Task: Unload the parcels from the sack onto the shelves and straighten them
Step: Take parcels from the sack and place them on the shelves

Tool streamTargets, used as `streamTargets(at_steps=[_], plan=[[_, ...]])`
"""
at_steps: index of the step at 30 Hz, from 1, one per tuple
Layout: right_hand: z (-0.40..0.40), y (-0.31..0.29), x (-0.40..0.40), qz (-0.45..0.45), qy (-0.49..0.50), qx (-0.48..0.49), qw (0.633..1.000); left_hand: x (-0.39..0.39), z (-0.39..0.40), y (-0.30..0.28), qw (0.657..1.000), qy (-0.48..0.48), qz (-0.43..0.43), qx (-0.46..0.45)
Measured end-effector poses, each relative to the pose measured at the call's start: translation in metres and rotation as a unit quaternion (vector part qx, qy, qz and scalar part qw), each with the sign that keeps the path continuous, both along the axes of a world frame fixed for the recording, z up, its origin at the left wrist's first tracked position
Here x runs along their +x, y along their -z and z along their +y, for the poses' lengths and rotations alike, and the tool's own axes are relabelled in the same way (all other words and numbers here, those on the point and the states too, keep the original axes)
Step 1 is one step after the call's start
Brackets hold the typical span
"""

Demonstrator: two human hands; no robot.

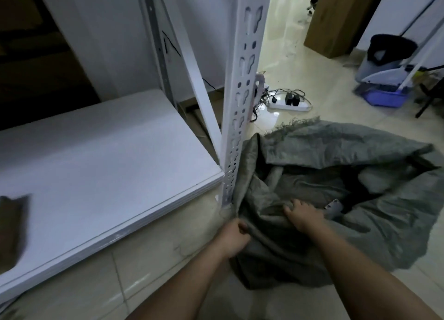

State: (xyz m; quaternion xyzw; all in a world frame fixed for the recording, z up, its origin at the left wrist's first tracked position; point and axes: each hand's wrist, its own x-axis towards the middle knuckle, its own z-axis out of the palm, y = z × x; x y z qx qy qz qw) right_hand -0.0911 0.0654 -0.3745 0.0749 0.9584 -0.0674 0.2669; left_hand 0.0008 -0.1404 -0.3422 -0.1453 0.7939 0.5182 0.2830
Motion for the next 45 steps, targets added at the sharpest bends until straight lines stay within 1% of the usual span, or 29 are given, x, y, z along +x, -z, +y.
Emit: streamTargets(at_steps=[2,3,5,7,9,11,13,15,16,18,21,22,23,25,26,27,28,29,31,32,33,34,36,37,38,40,41,43,45], plan=[[0.007,0.011,-0.004,-0.049,0.038,-0.054,0.997,-0.008,0.015,0.011,1.000,-0.008,-0.014,0.022],[0.010,0.015,-0.004,-0.066,0.059,-0.077,0.993,-0.010,0.020,0.017,0.998,-0.033,-0.036,0.037],[0.015,0.021,-0.004,-0.090,0.079,-0.088,0.989,-0.013,0.032,0.027,0.993,-0.068,-0.085,0.042],[0.015,0.025,-0.002,-0.100,0.059,-0.081,0.990,-0.014,0.039,0.038,0.989,-0.063,-0.131,0.022],[0.009,0.029,0.003,-0.082,0.031,-0.085,0.993,-0.018,0.044,0.048,0.985,-0.068,-0.157,0.015],[0.001,0.032,0.011,-0.073,-0.004,-0.098,0.992,-0.023,0.048,0.059,0.983,-0.095,-0.156,0.028],[-0.007,0.033,0.018,-0.099,-0.050,-0.122,0.986,-0.029,0.050,0.064,0.973,-0.166,-0.141,0.079],[-0.015,0.030,0.024,-0.119,-0.066,-0.161,0.978,-0.032,0.052,0.065,0.956,-0.234,-0.123,0.127],[-0.020,0.028,0.026,-0.118,-0.067,-0.176,0.975,-0.033,0.051,0.063,0.952,-0.255,-0.111,0.124],[-0.029,0.025,0.033,-0.103,-0.085,-0.173,0.976,-0.033,0.048,0.061,0.954,-0.275,-0.085,0.079],[-0.039,0.033,0.046,-0.028,-0.168,-0.090,0.981,-0.031,0.044,0.056,0.959,-0.275,-0.054,0.038],[-0.039,0.036,0.049,-0.006,-0.154,-0.091,0.984,-0.028,0.042,0.054,0.964,-0.258,-0.053,0.021],[-0.036,0.036,0.051,0.002,-0.097,-0.109,0.989,-0.026,0.041,0.052,0.969,-0.239,-0.055,0.003],[-0.027,0.038,0.049,-0.032,0.038,-0.150,0.987,-0.019,0.038,0.050,0.972,-0.223,-0.064,-0.030],[-0.022,0.039,0.048,-0.059,0.062,-0.140,0.986,-0.015,0.037,0.048,0.971,-0.223,-0.072,-0.042],[-0.020,0.039,0.051,-0.078,0.058,-0.105,0.990,-0.011,0.035,0.047,0.970,-0.223,-0.081,-0.046],[-0.018,0.039,0.054,-0.070,0.034,-0.060,0.995,-0.007,0.034,0.047,0.970,-0.221,-0.087,-0.045],[-0.018,0.038,0.058,-0.024,0.003,-0.020,0.999,-0.002,0.032,0.045,0.971,-0.218,-0.090,-0.042],[-0.021,0.033,0.068,0.109,-0.031,0.019,0.993,0.006,0.030,0.041,0.976,-0.198,-0.064,-0.058],[-0.024,0.030,0.075,0.164,-0.045,0.015,0.985,0.011,0.029,0.038,0.981,-0.170,-0.022,-0.093],[-0.027,0.026,0.080,0.196,-0.063,-0.006,0.979,0.014,0.028,0.035,0.979,-0.128,0.044,-0.149],[-0.029,0.021,0.087,0.204,-0.081,-0.045,0.975,0.018,0.026,0.032,0.965,-0.076,0.130,-0.214],[-0.036,0.013,0.099,0.158,-0.112,-0.141,0.971,0.017,0.022,0.028,0.902,0.058,0.298,-0.306],[-0.040,0.010,0.106,0.116,-0.131,-0.179,0.968,0.016,0.021,0.026,0.872,0.145,0.344,-0.316],[-0.044,0.009,0.113,0.080,-0.153,-0.212,0.962,0.014,0.019,0.023,0.845,0.238,0.363,-0.311],[-0.051,0.011,0.127,0.019,-0.181,-0.260,0.948,0.014,0.016,0.022,0.785,0.411,0.344,-0.309],[-0.053,0.012,0.133,-0.012,-0.183,-0.265,0.947,0.016,0.014,0.023,0.750,0.476,0.326,-0.324],[-0.054,0.012,0.143,-0.070,-0.172,-0.237,0.953,0.022,0.007,0.026,0.689,0.552,0.291,-0.369],[-0.051,0.013,0.149,-0.103,-0.140,-0.217,0.960,0.031,-0.002,0.029,0.652,0.582,0.252,-0.416]])
